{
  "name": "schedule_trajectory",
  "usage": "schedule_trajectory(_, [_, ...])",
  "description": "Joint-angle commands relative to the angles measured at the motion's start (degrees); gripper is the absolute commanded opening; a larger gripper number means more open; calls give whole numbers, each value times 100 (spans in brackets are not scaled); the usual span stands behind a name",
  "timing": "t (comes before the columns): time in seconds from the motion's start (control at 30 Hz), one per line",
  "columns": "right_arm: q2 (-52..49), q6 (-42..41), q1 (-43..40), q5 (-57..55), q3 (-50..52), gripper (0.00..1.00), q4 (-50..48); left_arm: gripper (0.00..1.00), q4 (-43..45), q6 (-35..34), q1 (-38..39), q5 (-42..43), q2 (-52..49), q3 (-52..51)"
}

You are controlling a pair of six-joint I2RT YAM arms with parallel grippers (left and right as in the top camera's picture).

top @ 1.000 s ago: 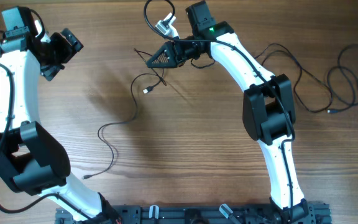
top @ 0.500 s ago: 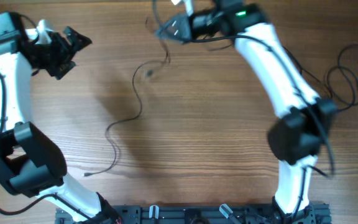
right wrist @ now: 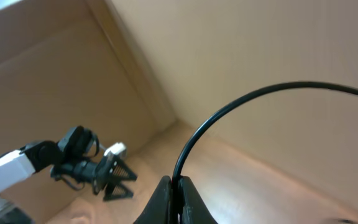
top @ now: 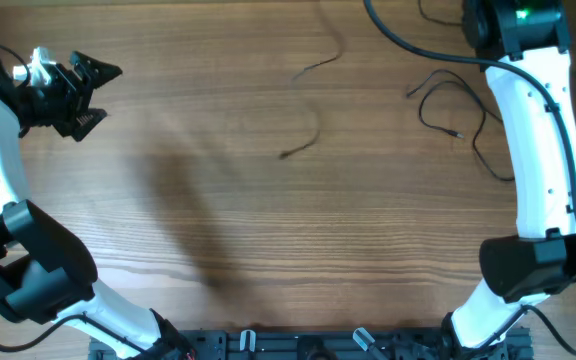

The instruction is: Untangle cables

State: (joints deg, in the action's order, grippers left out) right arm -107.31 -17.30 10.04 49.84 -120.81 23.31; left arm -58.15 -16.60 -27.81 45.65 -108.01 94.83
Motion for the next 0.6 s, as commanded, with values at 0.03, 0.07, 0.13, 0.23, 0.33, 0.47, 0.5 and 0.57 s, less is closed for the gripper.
schedule_trajectory(0.03, [-28,533,363,-385,-20,4,817,100,0,120,-4,-234,11,-20])
schedule_trajectory(0.07, [-37,656,442,-570,-20,4,1080,100,0,120,-4,-232,11,-20])
schedule_trajectory(0.13, [-83,977,673,-1056,-20,4,1703,100,2,120,-4,-232,11,-20])
schedule_trajectory(0.23, [-192,1137,887,-1510,-17,4,2232,100,2,120,-4,-232,11,-20])
schedule_trajectory(0.33, [-328,1139,1051,-1832,-9,4,2710,100,2,120,-4,-234,11,-20])
schedule_trajectory(0.47, [-476,1134,1198,-1849,197,4,3014,100,2,120,-4,-234,11,-20])
schedule_trajectory(0.5, [-511,1134,1231,-1853,251,4,3069,100,2,120,-4,-234,11,-20])
schedule_trajectory(0.57, [-579,1130,1292,-1851,365,4,3180,100,2,120,-4,-234,11,-20])
